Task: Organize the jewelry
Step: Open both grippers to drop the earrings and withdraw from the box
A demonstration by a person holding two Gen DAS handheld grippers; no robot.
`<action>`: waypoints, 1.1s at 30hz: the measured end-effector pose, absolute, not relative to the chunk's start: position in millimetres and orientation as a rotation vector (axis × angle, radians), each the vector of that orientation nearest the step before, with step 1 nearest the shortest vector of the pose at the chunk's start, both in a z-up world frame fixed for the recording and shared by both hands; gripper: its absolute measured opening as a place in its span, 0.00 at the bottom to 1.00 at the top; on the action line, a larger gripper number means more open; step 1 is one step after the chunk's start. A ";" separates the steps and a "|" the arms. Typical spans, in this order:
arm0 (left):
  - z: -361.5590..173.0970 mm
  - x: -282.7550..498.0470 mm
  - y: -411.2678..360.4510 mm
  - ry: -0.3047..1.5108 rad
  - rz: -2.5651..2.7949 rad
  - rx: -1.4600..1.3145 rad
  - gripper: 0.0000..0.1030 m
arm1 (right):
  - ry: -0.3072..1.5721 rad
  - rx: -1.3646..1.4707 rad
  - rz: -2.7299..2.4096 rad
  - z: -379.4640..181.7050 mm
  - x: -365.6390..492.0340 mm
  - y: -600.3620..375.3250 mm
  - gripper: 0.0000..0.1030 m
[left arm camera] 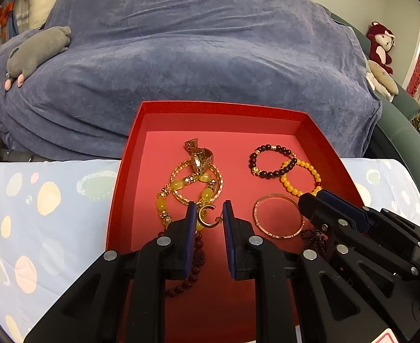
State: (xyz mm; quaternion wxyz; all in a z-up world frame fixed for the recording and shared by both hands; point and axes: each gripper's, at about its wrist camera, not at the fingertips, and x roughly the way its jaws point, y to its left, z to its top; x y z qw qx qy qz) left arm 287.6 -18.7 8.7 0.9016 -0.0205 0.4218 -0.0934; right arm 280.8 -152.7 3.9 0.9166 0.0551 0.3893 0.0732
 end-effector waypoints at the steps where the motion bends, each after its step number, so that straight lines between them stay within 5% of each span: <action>1: 7.4 288.7 -18.3 0.876 -0.190 -0.047 0.16 | 0.803 0.112 0.149 3.0 281.3 -152.2 0.17; 16: -2.4 291.9 -19.1 0.901 -0.191 -0.052 0.19 | 0.807 0.106 0.131 -3.5 282.6 -154.1 0.20; 18: -2.6 291.5 -17.8 0.897 -0.162 -0.053 0.33 | 0.805 0.110 0.117 -3.7 282.3 -155.1 0.25; 22: -2.4 291.1 -14.7 0.890 -0.135 -0.063 0.45 | 0.797 0.118 0.100 -1.3 281.3 -159.8 0.32; 29: 13.4 281.0 -13.9 0.884 -0.106 -0.048 0.48 | 0.791 0.097 0.059 14.4 267.5 -164.4 0.48; 33: 36.5 263.4 -9.4 0.873 -0.062 -0.028 0.63 | 0.798 0.090 0.038 39.3 249.5 -165.4 0.55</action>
